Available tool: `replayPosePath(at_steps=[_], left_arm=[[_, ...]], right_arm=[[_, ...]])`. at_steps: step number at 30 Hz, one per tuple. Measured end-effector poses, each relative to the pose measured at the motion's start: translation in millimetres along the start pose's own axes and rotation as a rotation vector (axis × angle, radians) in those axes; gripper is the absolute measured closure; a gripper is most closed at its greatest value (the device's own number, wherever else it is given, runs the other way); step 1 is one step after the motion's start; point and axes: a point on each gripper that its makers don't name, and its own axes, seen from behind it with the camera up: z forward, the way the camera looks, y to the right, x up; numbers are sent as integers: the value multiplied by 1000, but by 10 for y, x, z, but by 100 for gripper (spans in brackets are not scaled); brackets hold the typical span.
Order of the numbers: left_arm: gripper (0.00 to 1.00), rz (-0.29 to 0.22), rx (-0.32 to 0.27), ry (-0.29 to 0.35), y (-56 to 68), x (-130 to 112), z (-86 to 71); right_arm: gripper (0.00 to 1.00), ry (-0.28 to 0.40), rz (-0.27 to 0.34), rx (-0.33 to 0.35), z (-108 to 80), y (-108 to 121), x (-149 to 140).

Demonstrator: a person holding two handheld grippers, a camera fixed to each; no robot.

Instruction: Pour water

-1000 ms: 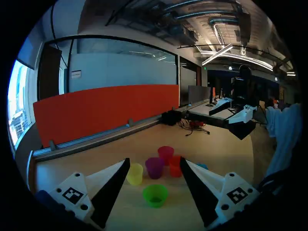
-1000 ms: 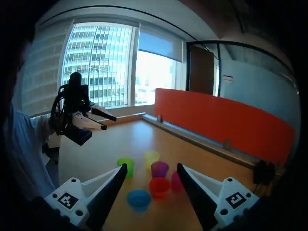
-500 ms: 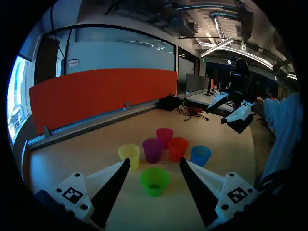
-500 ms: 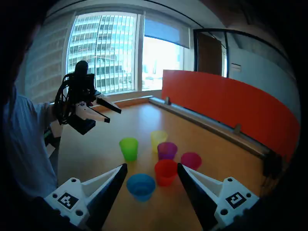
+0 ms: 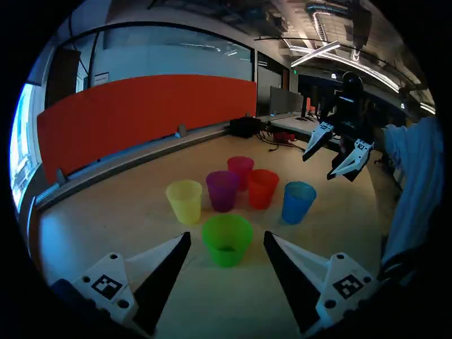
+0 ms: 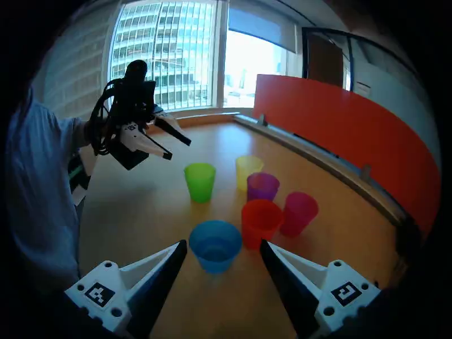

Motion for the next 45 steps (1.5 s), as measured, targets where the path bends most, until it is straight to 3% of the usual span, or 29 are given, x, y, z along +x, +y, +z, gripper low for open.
replayPosePath(at_steps=[18,30,45], left_arm=[[4,5,-34,-128,18,-515,302],[4,7,-69,-143,78,-555,559],[4,13,-90,-130,102,-490,693]], right_arm=[[0,-72,2,45,313,-31,-418],[0,-73,10,61,537,-72,-465],[0,-57,13,77,709,-119,-390]])
